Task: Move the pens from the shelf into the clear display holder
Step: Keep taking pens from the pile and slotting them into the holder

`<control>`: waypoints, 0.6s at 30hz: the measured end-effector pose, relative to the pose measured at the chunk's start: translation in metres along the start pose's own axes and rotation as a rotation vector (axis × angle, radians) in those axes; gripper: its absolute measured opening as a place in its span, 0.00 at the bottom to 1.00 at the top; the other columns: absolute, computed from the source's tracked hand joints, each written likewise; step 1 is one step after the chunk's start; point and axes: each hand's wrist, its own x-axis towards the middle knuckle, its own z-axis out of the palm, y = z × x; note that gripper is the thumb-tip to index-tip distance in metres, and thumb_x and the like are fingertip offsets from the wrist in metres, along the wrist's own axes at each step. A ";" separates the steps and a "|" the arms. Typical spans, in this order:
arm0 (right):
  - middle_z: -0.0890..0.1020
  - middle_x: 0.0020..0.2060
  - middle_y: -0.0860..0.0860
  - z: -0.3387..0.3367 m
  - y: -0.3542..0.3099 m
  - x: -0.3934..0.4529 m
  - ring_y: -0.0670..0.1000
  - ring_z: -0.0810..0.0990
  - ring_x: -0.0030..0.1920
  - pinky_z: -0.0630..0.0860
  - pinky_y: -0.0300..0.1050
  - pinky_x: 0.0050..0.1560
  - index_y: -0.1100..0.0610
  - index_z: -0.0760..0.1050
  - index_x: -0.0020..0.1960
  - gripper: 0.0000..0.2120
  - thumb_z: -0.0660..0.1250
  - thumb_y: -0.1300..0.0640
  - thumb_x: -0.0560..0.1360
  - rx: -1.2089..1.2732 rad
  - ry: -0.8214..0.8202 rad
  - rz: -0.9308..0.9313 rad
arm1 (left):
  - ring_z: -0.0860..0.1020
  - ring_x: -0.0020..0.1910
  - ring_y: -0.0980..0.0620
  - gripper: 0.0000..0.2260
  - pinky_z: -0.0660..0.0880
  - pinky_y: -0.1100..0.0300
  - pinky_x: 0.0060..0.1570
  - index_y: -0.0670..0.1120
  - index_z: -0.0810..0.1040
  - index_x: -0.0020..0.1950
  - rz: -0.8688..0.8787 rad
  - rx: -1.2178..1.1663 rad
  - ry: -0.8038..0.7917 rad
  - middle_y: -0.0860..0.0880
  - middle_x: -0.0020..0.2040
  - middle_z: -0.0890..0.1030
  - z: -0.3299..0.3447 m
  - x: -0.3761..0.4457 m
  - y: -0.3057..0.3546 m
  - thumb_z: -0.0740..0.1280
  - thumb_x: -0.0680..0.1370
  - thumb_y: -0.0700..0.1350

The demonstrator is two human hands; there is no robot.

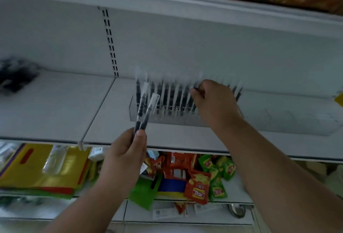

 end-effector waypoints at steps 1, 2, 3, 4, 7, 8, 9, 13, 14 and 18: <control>0.72 0.30 0.48 0.001 0.001 0.002 0.50 0.74 0.34 0.64 0.43 0.35 0.54 0.68 0.39 0.16 0.60 0.46 0.81 -0.031 -0.030 -0.022 | 0.61 0.26 0.54 0.17 0.59 0.58 0.28 0.48 0.69 0.34 0.003 0.008 -0.003 0.52 0.28 0.65 0.002 0.000 0.001 0.59 0.82 0.50; 0.72 0.30 0.48 0.003 0.001 0.004 0.51 0.75 0.35 0.64 0.43 0.35 0.54 0.68 0.39 0.16 0.60 0.46 0.81 -0.064 -0.068 -0.040 | 0.61 0.27 0.54 0.17 0.58 0.57 0.29 0.49 0.70 0.33 0.005 0.011 -0.005 0.52 0.28 0.65 0.005 0.000 0.001 0.59 0.82 0.50; 0.72 0.31 0.48 0.005 0.002 0.005 0.52 0.75 0.36 0.64 0.44 0.35 0.54 0.68 0.39 0.16 0.60 0.46 0.81 -0.084 -0.101 -0.044 | 0.61 0.27 0.53 0.18 0.58 0.57 0.29 0.50 0.70 0.33 0.004 0.011 -0.006 0.52 0.28 0.65 0.008 -0.001 0.001 0.59 0.82 0.50; 0.73 0.32 0.48 0.007 0.003 0.005 0.52 0.75 0.37 0.65 0.44 0.35 0.55 0.69 0.40 0.16 0.61 0.45 0.81 -0.085 -0.119 -0.037 | 0.61 0.27 0.52 0.18 0.58 0.56 0.29 0.50 0.70 0.33 0.001 0.007 -0.004 0.52 0.28 0.65 0.010 -0.002 0.000 0.59 0.82 0.51; 0.77 0.35 0.48 0.001 0.008 -0.005 0.49 0.77 0.38 0.67 0.42 0.34 0.54 0.73 0.43 0.18 0.64 0.39 0.77 0.004 -0.087 0.031 | 0.61 0.28 0.51 0.17 0.58 0.55 0.29 0.50 0.70 0.34 0.001 -0.008 -0.012 0.51 0.28 0.65 0.015 -0.005 -0.006 0.60 0.82 0.52; 0.78 0.36 0.46 -0.004 0.007 -0.012 0.47 0.77 0.38 0.67 0.41 0.34 0.53 0.74 0.43 0.18 0.65 0.37 0.76 0.067 -0.062 0.053 | 0.61 0.28 0.51 0.18 0.58 0.55 0.30 0.50 0.70 0.33 0.002 -0.002 -0.022 0.51 0.29 0.65 0.016 -0.005 -0.007 0.60 0.82 0.53; 0.78 0.36 0.44 -0.010 0.005 -0.020 0.44 0.77 0.37 0.68 0.40 0.33 0.51 0.75 0.43 0.17 0.65 0.37 0.76 0.157 -0.066 0.062 | 0.61 0.28 0.51 0.18 0.58 0.55 0.30 0.50 0.70 0.33 0.003 0.005 -0.028 0.51 0.29 0.65 0.017 -0.005 -0.007 0.60 0.82 0.55; 0.82 0.34 0.50 -0.026 -0.020 -0.052 0.43 0.79 0.31 0.76 0.38 0.34 0.50 0.79 0.44 0.12 0.67 0.42 0.75 0.584 -0.341 0.008 | 0.62 0.28 0.51 0.14 0.59 0.53 0.31 0.53 0.71 0.34 0.022 -0.013 -0.085 0.52 0.29 0.66 0.030 0.003 -0.007 0.62 0.75 0.59; 0.82 0.33 0.50 -0.025 -0.024 -0.058 0.43 0.79 0.30 0.76 0.37 0.33 0.53 0.79 0.44 0.11 0.67 0.45 0.76 0.630 -0.360 -0.008 | 0.62 0.28 0.51 0.13 0.60 0.51 0.32 0.53 0.72 0.35 0.033 -0.002 -0.107 0.52 0.29 0.67 0.036 0.004 -0.007 0.63 0.74 0.60; 0.83 0.33 0.52 -0.021 -0.013 -0.061 0.46 0.78 0.29 0.71 0.41 0.32 0.61 0.78 0.45 0.10 0.67 0.54 0.79 0.830 -0.313 0.103 | 0.65 0.28 0.48 0.16 0.63 0.49 0.33 0.53 0.78 0.42 0.101 0.075 -0.088 0.52 0.27 0.68 0.051 0.004 -0.012 0.62 0.71 0.65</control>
